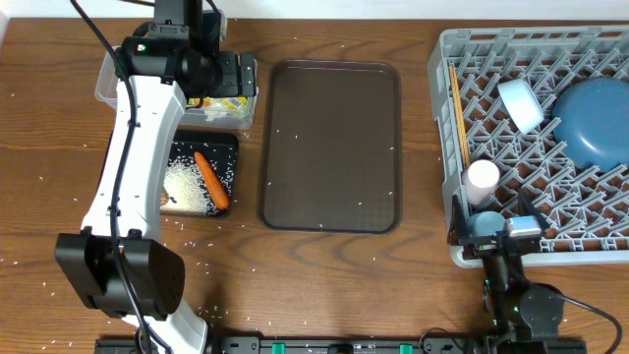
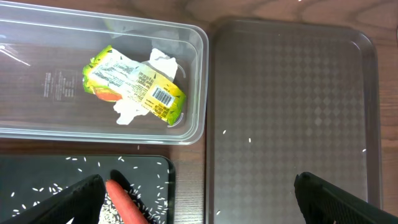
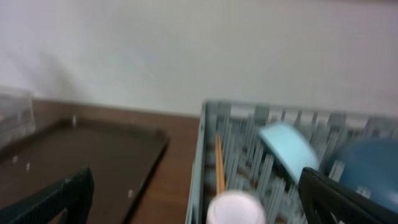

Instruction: Sort waste into correct bins and load items into the dishwasher rack

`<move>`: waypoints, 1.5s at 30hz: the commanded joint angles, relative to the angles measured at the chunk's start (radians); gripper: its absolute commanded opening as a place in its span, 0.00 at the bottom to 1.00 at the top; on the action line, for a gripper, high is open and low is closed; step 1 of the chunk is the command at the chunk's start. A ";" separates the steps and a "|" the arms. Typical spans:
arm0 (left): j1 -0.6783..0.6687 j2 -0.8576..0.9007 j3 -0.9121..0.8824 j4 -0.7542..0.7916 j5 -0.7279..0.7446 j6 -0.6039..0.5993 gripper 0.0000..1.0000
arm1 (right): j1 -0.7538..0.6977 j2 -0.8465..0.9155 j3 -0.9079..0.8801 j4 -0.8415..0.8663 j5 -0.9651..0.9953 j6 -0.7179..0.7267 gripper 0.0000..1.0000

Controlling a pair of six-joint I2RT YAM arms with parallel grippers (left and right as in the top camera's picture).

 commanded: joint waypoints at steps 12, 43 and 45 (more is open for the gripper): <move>0.003 0.004 0.004 -0.002 -0.002 -0.006 0.98 | -0.009 -0.014 -0.002 -0.120 0.010 0.031 0.99; -0.023 -0.159 -0.070 0.143 0.039 0.164 0.98 | -0.009 -0.013 -0.002 -0.120 0.010 0.031 0.99; -0.034 -0.254 -0.156 0.223 0.040 0.241 0.98 | -0.009 -0.013 -0.002 -0.120 0.010 0.031 0.99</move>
